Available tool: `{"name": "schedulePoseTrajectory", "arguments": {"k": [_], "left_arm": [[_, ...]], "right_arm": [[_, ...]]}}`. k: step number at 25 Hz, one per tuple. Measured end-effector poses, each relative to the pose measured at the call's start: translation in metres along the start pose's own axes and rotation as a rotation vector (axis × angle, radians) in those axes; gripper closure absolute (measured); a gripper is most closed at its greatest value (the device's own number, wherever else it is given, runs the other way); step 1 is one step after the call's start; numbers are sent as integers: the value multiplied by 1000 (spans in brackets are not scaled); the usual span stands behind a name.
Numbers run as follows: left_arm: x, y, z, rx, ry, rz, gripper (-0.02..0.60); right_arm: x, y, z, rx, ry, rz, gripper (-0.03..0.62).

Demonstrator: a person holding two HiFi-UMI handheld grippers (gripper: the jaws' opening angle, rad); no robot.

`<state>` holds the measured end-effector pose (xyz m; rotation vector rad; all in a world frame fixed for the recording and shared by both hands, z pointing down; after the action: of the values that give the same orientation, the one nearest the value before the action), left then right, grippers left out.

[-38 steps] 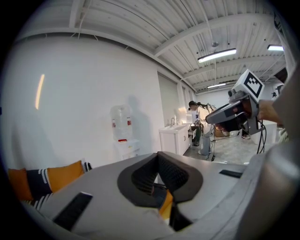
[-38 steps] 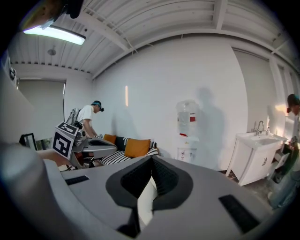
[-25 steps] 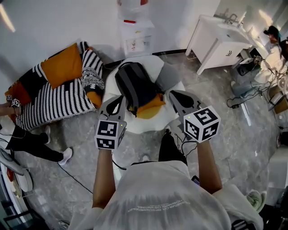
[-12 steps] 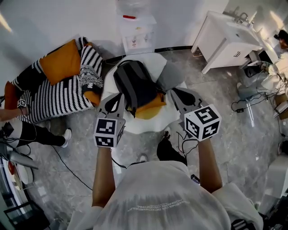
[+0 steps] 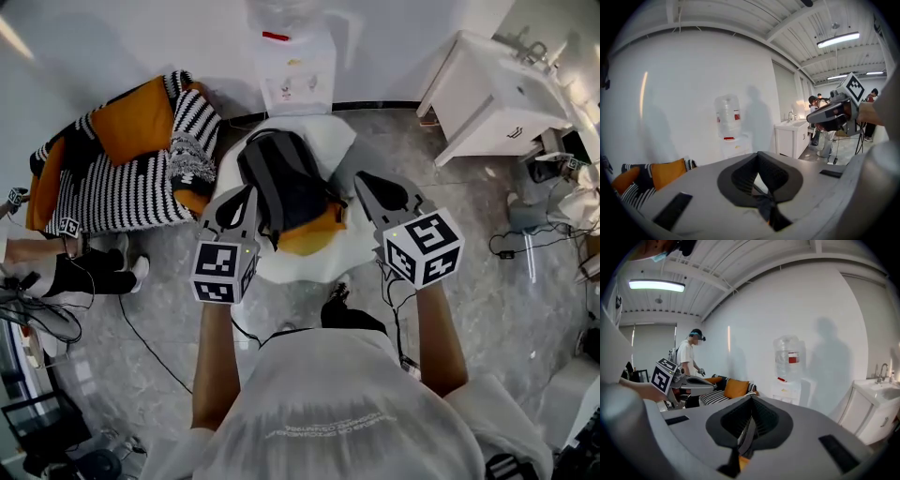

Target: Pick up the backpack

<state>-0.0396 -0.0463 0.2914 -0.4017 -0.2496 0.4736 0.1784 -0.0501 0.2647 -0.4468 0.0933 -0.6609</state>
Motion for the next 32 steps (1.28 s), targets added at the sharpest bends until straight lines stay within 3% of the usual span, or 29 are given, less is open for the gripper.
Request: {"name": "schedulePoseTrajectory", "arguments": {"k": [11,16,23,32], "left_arm": [[21,-45,-11,-78,25,-77,558],[23,-49,-7,-93,66,-93,558],[0,-49,6,-113,112,-125,558],[-49,-71,25,-108,174,-32,558]], "right_arm": [[56,-27,17,-76,71,-122,592],[67,-31,14,-2,20,-175,592],[72,-49,22,-41,-2,-166,592],[59,-89,15,-53,-30,-128,591]]}}
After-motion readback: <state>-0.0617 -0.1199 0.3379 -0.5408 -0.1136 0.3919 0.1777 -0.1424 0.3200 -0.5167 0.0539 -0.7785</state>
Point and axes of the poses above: the fingertips, and each gripper's own axes: y backward along the fingers, x to its right, z out of its underside, the point moved 4 cm from there along y, backward along the fingers, and after that the axes turned 6 degrees about -x, right-handed, at the moved point
